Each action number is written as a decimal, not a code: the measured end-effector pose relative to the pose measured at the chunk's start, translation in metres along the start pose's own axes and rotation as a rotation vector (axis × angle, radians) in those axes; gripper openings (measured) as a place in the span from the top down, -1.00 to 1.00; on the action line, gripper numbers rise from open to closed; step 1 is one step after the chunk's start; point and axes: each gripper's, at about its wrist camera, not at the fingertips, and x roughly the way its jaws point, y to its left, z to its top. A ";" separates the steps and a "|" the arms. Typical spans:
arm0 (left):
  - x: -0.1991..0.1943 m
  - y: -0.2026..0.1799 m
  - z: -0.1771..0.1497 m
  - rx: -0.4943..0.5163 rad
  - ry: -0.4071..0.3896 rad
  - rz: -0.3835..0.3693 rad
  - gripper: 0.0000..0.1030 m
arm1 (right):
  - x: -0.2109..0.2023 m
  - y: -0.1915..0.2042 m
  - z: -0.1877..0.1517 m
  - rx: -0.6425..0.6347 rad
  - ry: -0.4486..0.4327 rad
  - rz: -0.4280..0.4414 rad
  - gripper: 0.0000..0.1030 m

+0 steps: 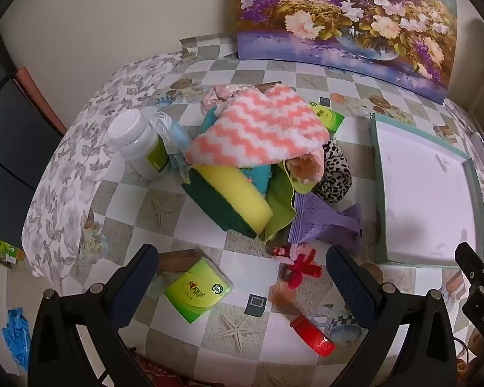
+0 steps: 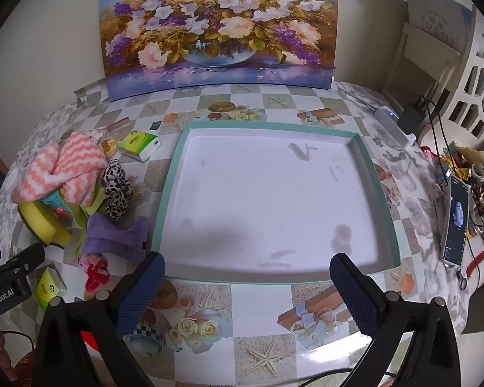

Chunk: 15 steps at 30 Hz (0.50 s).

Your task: Organize soft objects

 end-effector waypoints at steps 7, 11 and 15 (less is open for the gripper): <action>0.000 -0.002 -0.005 0.022 -0.010 0.000 -1.00 | 0.001 0.000 0.000 0.000 0.000 0.003 -1.00; -0.001 -0.003 -0.002 0.028 0.004 -0.005 -1.00 | -0.001 -0.002 0.000 0.000 0.001 -0.001 -1.00; -0.001 -0.006 -0.001 0.032 0.005 -0.002 -1.00 | -0.001 -0.001 0.001 0.008 0.000 -0.004 -1.00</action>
